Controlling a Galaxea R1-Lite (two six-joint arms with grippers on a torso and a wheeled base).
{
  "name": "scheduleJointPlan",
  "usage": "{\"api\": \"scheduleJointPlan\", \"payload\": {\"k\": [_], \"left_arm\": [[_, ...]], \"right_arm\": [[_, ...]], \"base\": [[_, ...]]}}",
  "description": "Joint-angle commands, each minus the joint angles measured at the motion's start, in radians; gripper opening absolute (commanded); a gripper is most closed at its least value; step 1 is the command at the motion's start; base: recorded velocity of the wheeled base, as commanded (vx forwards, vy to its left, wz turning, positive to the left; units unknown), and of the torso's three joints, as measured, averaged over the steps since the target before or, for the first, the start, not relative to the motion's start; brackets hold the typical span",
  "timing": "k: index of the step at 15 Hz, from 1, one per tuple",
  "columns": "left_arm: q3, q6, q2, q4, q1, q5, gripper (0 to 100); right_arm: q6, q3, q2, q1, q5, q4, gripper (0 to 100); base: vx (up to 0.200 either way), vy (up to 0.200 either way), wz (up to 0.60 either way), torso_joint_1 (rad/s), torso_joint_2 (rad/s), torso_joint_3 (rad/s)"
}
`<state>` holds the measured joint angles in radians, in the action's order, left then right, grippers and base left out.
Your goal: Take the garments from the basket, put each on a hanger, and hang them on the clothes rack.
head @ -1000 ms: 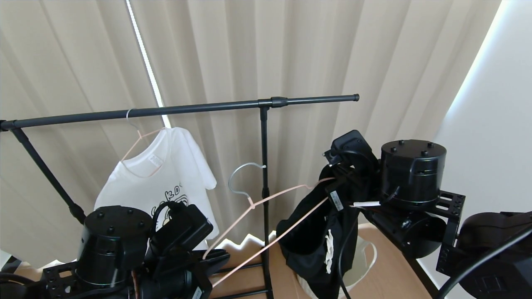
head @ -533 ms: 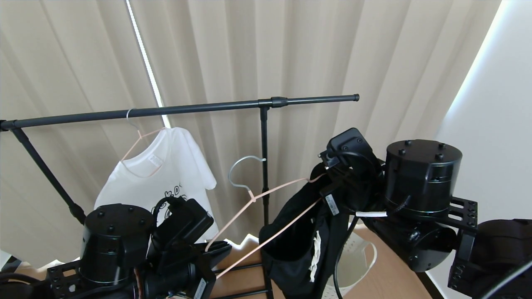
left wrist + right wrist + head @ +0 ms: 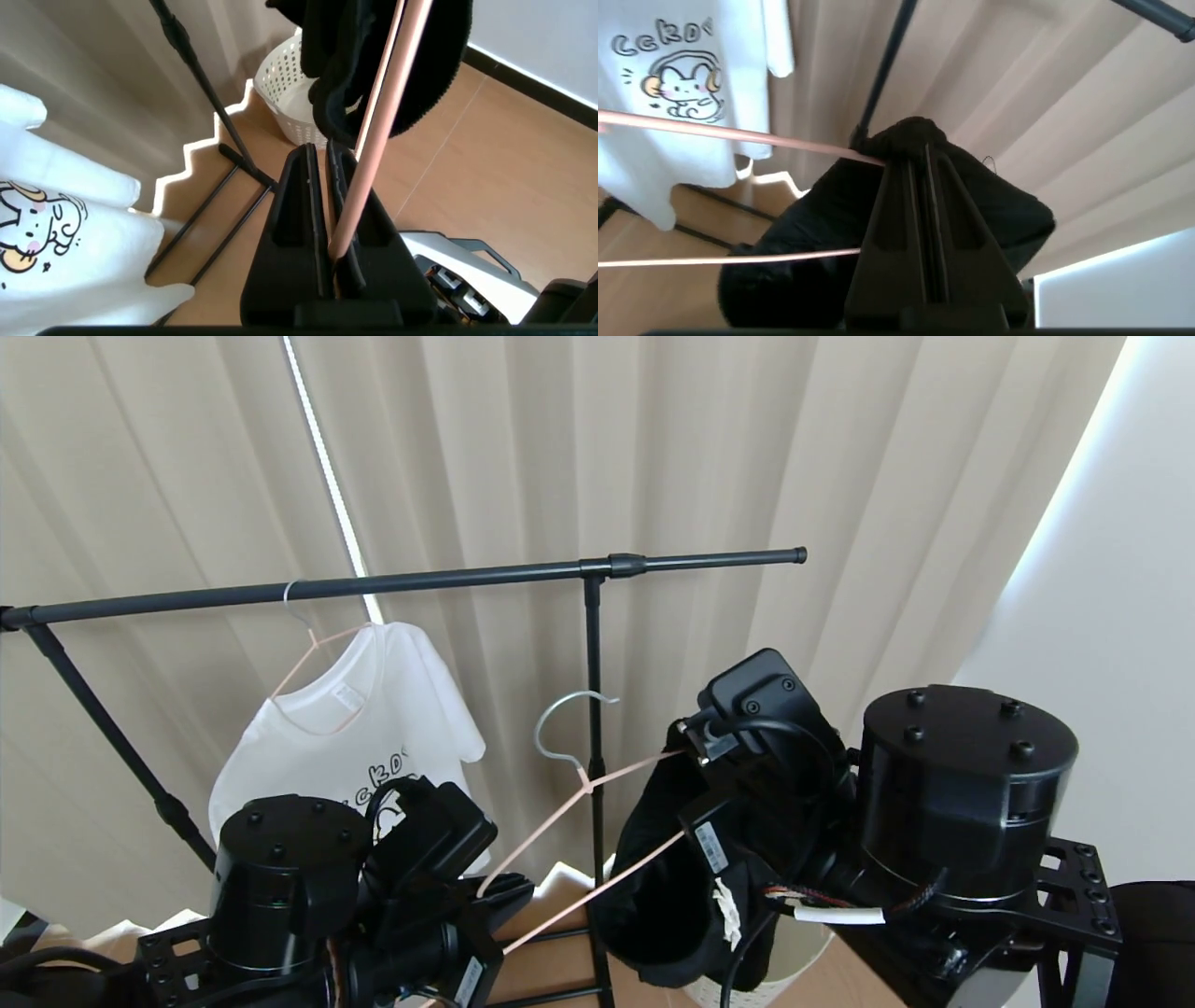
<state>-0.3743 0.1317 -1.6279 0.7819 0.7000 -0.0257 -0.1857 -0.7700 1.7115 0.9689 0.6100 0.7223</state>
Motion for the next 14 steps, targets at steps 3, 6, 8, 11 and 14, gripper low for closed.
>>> {"api": "scheduleJointPlan", "payload": {"k": [3, 6, 8, 11, 14], "left_arm": [[-0.003, 0.0, -0.013, 0.007, 0.013, 0.023, 0], [0.001, -0.001, -0.024, 0.036, 0.016, 0.026, 0], [-0.002, -0.001, -0.027, 0.037, 0.018, 0.026, 0], [-0.003, 0.0, -0.041, 0.04, 0.021, 0.027, 0], [0.0, -0.001, -0.046, 0.083, 0.019, 0.027, 0]], "right_arm": [[0.012, -0.003, -0.007, 0.06, -0.003, 0.002, 0], [0.051, -0.018, -0.006, 0.09, -0.001, 0.0, 0], [0.075, -0.029, -0.006, 0.108, -0.001, 0.0, 0], [0.143, -0.068, -0.006, 0.146, -0.001, -0.003, 0], [0.15, -0.068, -0.006, 0.155, -0.001, -0.001, 0]], "base": [[0.0, 0.0, 0.0, 0.0, 0.0, 0.0], [0.0, 0.0, 0.0, 0.0, 0.0, 0.0], [0.0, 0.0, 0.0, 0.0, 0.0, 0.0], [0.0, 0.0, 0.0, 0.0, 0.0, 0.0], [0.0, 0.0, 0.0, 0.0, 0.0, 0.0]]}}
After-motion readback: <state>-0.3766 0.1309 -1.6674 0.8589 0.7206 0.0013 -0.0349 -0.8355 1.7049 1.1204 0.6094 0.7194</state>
